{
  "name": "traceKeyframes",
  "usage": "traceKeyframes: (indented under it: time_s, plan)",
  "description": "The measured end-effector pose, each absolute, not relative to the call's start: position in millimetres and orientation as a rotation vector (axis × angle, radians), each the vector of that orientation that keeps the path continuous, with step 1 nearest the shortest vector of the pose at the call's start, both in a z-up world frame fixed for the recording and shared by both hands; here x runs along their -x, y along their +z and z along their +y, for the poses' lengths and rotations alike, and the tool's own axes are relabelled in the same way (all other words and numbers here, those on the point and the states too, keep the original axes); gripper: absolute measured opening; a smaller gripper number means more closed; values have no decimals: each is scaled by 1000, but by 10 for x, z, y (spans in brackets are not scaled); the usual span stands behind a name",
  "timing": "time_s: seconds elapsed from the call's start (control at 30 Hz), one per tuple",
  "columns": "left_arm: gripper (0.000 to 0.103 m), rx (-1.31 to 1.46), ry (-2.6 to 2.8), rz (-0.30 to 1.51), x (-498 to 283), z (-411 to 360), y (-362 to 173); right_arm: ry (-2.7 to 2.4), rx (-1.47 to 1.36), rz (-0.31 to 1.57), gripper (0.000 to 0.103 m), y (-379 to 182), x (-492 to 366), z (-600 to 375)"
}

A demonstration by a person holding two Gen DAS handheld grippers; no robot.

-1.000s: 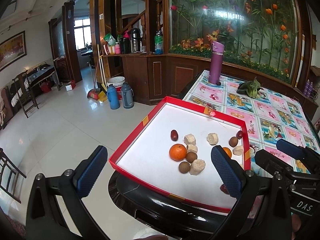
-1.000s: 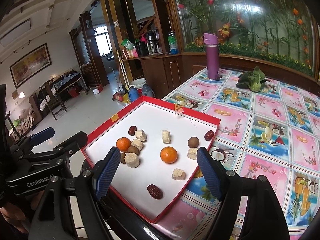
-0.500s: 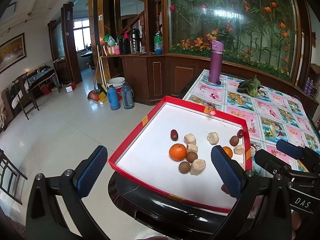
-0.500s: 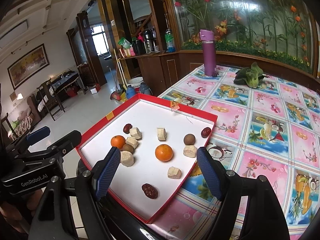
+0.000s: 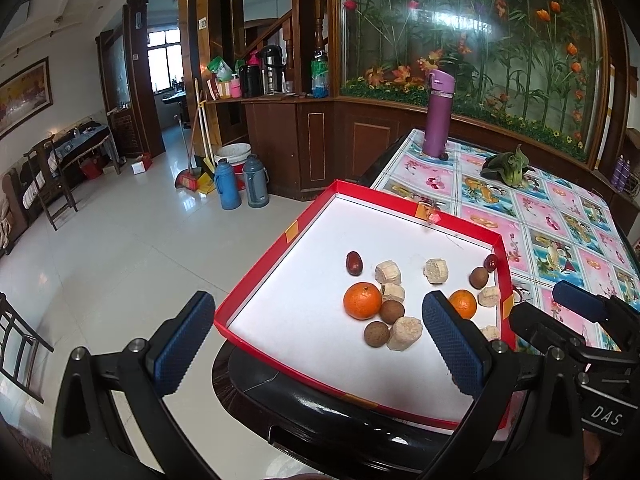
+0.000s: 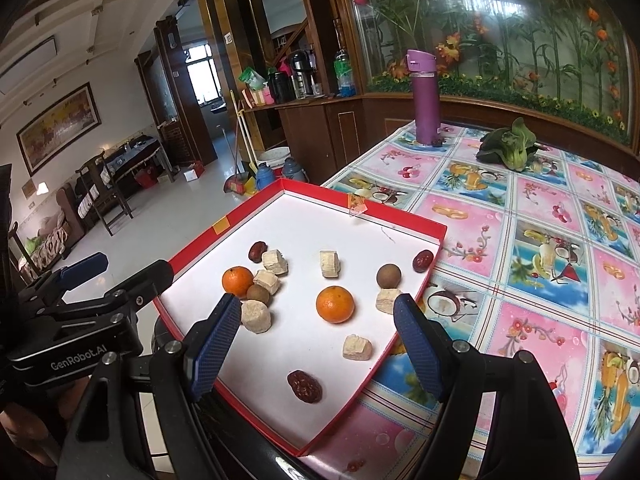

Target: Organize fruits

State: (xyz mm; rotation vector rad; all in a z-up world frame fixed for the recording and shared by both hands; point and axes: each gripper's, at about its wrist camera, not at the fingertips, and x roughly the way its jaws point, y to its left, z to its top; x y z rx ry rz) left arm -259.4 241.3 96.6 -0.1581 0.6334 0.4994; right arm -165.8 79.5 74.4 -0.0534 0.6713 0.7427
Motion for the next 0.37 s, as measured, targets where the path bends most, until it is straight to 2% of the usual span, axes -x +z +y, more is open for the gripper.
traceKeyframes:
  time_s: [0.37]
  plan:
    - [103,142,482,631,2497,2321,1012,747,36,678,78,719,1618,718]
